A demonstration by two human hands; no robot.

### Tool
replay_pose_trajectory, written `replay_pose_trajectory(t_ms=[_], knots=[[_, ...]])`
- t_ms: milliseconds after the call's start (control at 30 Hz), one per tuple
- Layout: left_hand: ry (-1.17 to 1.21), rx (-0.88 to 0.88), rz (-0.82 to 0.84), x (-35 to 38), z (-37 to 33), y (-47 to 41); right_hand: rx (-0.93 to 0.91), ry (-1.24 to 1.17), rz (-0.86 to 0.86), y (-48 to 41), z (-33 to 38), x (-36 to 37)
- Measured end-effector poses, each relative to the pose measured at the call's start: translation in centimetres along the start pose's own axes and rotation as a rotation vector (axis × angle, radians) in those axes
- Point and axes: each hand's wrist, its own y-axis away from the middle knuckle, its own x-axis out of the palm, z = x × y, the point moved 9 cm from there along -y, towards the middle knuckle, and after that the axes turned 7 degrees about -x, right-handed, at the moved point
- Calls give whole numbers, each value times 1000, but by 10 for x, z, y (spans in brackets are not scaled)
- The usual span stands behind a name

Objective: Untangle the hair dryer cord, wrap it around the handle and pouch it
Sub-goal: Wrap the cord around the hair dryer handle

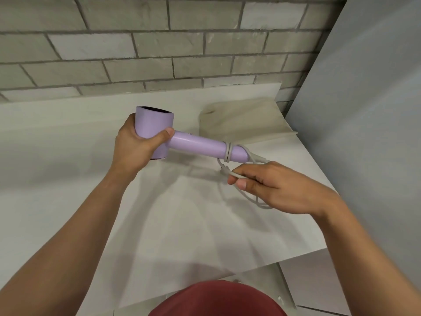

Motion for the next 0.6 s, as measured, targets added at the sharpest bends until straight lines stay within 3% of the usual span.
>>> replay_pose_trajectory(t_ms=[433, 600], knots=[[-24, 71, 88, -3, -18, 14, -51, 112, -177, 1, -4, -50], [-18, 124, 207, 2, -30, 27, -135, 183, -281, -6, 12, -71]])
